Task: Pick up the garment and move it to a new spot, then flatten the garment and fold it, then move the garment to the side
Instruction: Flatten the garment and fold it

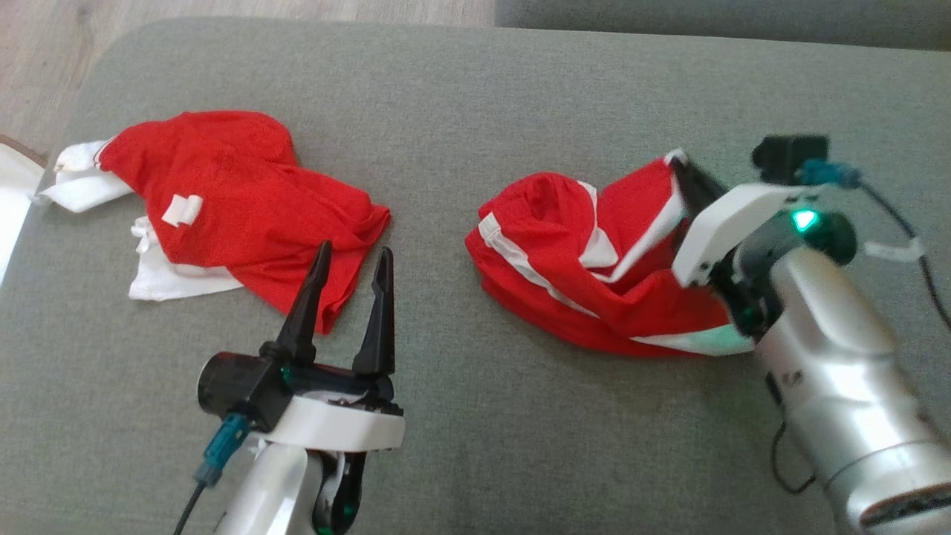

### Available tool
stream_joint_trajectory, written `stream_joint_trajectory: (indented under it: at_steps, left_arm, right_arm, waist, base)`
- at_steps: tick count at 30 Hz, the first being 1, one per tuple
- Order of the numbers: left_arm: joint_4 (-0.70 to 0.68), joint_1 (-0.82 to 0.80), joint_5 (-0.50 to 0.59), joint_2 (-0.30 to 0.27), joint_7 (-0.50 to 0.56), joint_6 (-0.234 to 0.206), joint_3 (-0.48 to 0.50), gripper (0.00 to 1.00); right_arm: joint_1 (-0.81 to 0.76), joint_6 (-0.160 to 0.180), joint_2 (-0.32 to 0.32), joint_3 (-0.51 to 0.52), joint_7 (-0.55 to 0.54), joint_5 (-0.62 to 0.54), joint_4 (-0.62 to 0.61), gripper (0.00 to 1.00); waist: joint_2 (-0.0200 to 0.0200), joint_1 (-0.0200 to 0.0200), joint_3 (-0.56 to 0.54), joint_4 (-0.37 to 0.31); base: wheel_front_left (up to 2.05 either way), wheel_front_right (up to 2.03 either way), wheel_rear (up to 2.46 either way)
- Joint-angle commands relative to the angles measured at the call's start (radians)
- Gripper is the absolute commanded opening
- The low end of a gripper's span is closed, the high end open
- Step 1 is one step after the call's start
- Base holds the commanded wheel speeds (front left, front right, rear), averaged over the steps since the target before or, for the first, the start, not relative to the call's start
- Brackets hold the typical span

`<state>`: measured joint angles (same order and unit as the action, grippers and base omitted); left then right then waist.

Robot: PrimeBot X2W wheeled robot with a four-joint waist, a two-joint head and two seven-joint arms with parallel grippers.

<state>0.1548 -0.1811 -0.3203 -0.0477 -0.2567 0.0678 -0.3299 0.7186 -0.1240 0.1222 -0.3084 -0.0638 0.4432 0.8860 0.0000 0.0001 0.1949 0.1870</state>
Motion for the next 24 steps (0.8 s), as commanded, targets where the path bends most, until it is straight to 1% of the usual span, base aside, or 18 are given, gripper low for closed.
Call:
stream_joint_trajectory:
  at_steps: [1, 4, 9, 17, 18, 19, 22, 24]
  left_arm:
    - [-0.031, -0.043, -0.006, -0.003, -0.005, -0.008, 0.024, 1.0]
    - [-0.034, -0.041, -0.008, -0.003, -0.005, -0.012, 0.025, 1.0]
    - [-0.04, -0.042, -0.013, -0.003, -0.005, -0.013, 0.022, 1.0]
    - [-0.046, -0.051, -0.017, -0.003, -0.005, -0.011, 0.021, 1.0]
    - [-0.046, -0.053, -0.017, -0.003, -0.005, -0.01, 0.022, 1.0]
    - [-0.045, -0.055, -0.016, -0.003, -0.005, -0.009, 0.022, 1.0]
    - [-0.046, -0.058, -0.013, -0.003, -0.005, -0.01, 0.027, 1.0]
    - [-0.048, -0.06, -0.01, -0.003, -0.005, -0.012, 0.034, 1.0]
  right_arm:
    - [0.046, -0.007, 0.007, -0.002, 0.021, 0.006, -0.023, 0.0]
    - [0.079, -0.007, 0.034, 0.032, 0.046, -0.004, -0.001, 0.0]
    - [0.142, -0.007, 0.087, 0.125, 0.09, -0.047, 0.054, 0.0]
    - [0.267, -0.007, 0.164, 0.284, 0.175, -0.189, 0.182, 0.0]
    - [0.28, -0.007, 0.171, 0.296, 0.192, -0.219, 0.198, 0.24]
    - [0.292, -0.007, 0.171, 0.307, 0.204, -0.243, 0.217, 1.0]
    - [0.319, -0.007, 0.174, 0.331, 0.219, -0.323, 0.269, 1.0]
    - [0.335, -0.007, 0.164, 0.363, 0.233, -0.355, 0.29, 1.0]
  waist:
    - [0.0, -0.0001, -0.003, -0.003]
    - [0.0, -0.0001, -0.006, -0.008]
    - [0.0, -0.0001, -0.003, -0.011]
    - [0.0, -0.0001, 0.019, -0.005]
    - [0.0, -0.0001, 0.022, -0.005]
    - [0.0, -0.0001, 0.024, -0.005]
    - [0.0, -0.0001, 0.029, -0.013]
    - [0.0, -0.0001, 0.03, -0.026]
  base:
    - [0.0, 0.0, 0.0]
    - [0.0, 0.0, 0.0]
    - [0.0, 0.0, 0.0]
    - [0.0, 0.0, 0.0]
    - [0.0, 0.0, 0.0]
    - [0.0, 0.0, 0.0]
    - [0.0, 0.0, 0.0]
    - [0.0, 0.0, 0.0]
